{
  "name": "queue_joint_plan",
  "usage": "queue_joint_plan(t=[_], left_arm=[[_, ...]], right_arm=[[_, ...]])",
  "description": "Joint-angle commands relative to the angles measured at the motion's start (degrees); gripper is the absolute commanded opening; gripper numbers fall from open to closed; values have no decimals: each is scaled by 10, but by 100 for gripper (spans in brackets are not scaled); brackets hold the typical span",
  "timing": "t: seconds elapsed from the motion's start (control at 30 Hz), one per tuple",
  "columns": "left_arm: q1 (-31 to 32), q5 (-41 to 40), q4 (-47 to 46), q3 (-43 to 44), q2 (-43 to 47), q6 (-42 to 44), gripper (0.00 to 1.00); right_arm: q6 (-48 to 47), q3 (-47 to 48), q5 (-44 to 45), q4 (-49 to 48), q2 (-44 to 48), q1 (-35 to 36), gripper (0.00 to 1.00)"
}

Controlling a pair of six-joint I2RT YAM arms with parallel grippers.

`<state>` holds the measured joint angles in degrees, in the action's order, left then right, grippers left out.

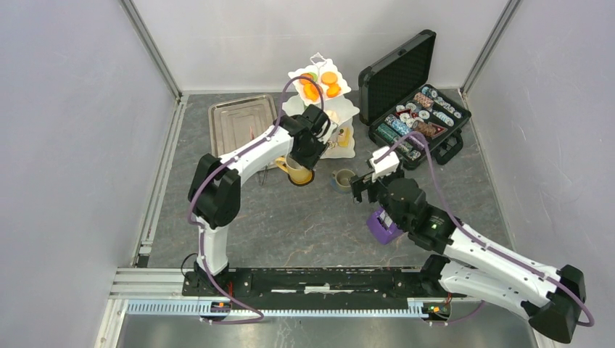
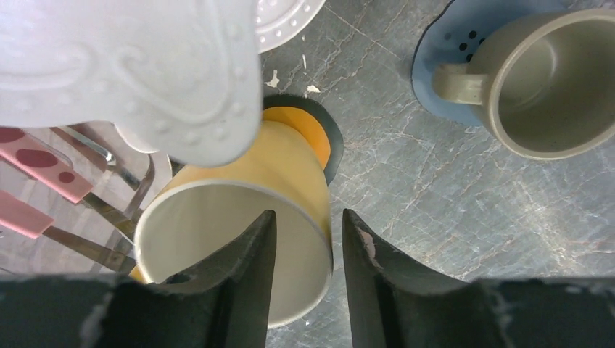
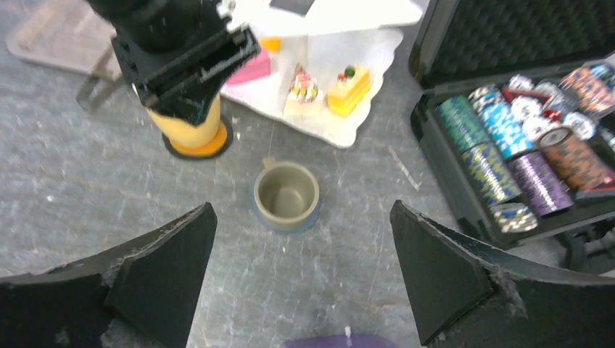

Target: Serve the afternoon tea

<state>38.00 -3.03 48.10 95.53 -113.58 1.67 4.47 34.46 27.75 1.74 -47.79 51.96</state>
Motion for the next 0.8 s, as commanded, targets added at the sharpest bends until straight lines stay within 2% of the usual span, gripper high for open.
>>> queue_joint_plan(t=[0.0,0.27,0.37,0.43,0.47,0.6,0.7,0.77], left_arm=[[-1,36,22,58,73,-11,47],[-1,195,36,52,229,-3,55],[-1,234,39,49,299,27,57],[-1,240,30,49,352,51,62],[-1,234,24,48,381,61,75],[-1,132,-63,23,496,82,99],[-1,53,-180,-44,591,88,100],[-1,33,-276,-99,650,94,100]], right_arm=[[-34,89,33,37,29,-2,98],[-111,190,88,81,57,-2,98],[-136,218,103,82,74,-2,98],[-153,237,118,82,83,-2,98],[-164,245,126,82,88,-2,98],[-197,271,149,79,105,-2,98],[-215,284,156,74,117,-2,98],[-222,293,156,72,123,-2,98]])
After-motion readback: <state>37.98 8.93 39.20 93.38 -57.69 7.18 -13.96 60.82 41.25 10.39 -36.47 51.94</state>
